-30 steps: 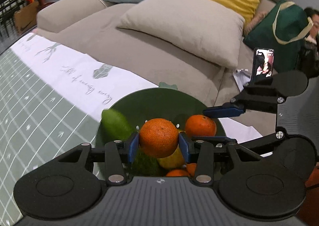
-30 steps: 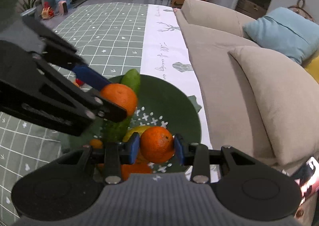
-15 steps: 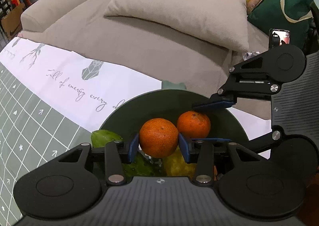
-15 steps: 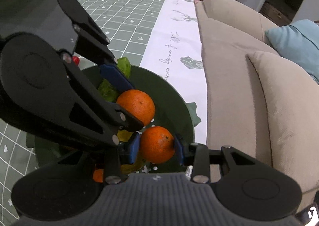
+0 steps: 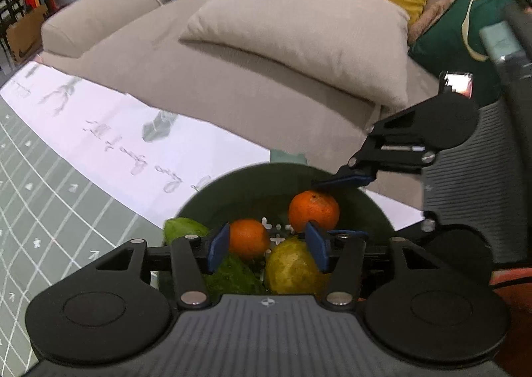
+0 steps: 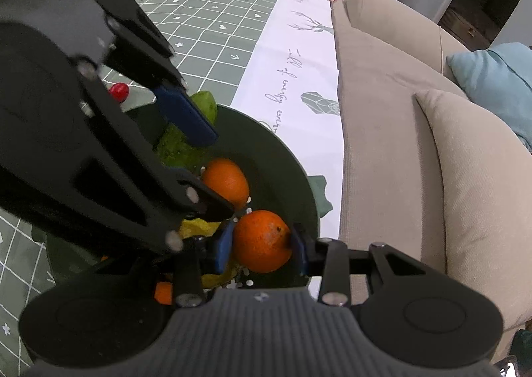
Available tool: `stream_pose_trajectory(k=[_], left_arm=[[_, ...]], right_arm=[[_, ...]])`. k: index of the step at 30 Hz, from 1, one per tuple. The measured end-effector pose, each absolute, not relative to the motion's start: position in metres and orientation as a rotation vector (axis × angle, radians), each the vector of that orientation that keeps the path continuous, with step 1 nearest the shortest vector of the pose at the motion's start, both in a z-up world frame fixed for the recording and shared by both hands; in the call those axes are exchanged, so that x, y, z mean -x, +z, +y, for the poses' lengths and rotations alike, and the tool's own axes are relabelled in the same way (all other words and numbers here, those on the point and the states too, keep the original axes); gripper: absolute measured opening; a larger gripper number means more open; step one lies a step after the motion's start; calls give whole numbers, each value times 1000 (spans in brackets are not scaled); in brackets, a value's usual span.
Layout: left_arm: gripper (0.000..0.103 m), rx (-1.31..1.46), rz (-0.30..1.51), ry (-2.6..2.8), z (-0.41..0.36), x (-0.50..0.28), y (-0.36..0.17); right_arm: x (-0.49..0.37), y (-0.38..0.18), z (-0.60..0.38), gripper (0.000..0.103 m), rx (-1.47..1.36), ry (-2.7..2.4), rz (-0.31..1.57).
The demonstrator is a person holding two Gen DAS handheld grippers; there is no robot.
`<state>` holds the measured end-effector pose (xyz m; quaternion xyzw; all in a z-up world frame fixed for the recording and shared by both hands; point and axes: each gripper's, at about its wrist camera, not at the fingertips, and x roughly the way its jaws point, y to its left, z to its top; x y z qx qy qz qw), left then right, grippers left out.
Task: Organize fruits
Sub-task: 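Open both grippers over the colander and withdraw them toward the remaining fruit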
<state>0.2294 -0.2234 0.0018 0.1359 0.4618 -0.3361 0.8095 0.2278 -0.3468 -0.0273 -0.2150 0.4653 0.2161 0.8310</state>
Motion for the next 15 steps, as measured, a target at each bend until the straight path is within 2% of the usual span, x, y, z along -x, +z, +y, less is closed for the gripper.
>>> stream_pose_trajectory(k=[6, 15], left_arm=[[62, -251, 936, -652, -196, -222, 24], [62, -141, 953, -509, -143, -220, 34]], right_arm=[[-234, -22, -342, 35, 429, 463, 975], [-255, -28, -332, 35, 371, 420, 1007]])
